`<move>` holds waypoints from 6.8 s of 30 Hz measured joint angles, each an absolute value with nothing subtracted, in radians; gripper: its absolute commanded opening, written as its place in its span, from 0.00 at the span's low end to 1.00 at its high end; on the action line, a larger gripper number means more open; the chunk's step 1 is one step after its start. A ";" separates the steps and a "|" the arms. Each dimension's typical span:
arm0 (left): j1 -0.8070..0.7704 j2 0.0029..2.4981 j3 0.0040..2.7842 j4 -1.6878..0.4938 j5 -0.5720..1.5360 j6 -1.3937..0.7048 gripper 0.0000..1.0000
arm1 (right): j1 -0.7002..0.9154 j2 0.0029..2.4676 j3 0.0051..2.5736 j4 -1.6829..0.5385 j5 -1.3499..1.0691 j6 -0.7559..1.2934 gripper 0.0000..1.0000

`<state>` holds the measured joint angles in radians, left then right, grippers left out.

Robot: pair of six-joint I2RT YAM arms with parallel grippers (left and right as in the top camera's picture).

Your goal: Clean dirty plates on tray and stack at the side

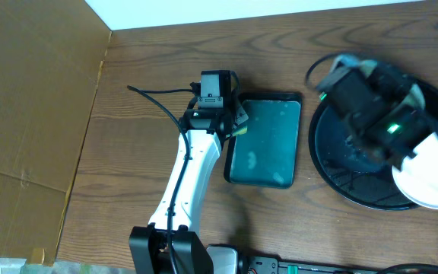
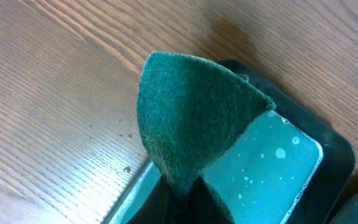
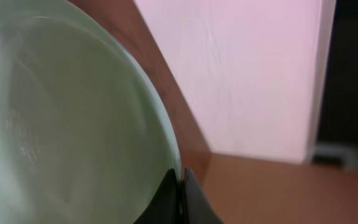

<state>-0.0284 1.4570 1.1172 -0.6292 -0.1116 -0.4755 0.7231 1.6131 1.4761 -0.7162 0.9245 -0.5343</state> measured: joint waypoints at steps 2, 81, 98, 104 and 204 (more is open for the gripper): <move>-0.028 1.457 1.117 -0.630 -0.112 -0.476 0.07 | 0.627 1.613 1.477 -0.723 0.838 -0.472 0.01; -0.028 1.457 1.117 -0.583 -0.112 -0.490 0.07 | -0.149 1.385 1.000 -1.117 -0.086 0.463 0.70; -0.028 1.457 1.117 -0.580 -0.111 -0.498 0.07 | -0.085 1.385 0.870 -1.012 -0.112 0.479 0.70; -0.028 1.457 1.117 -0.579 -0.112 -0.498 0.07 | -0.076 1.385 0.821 -1.002 -0.089 0.527 0.70; -0.080 1.784 1.117 -0.475 0.021 -0.444 0.07 | 0.136 1.731 1.021 -0.499 -0.105 0.264 0.05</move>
<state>-0.0803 1.7840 1.1172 -0.4747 0.0208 -0.4438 0.1364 1.7309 1.0210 -0.4992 -0.1047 0.2642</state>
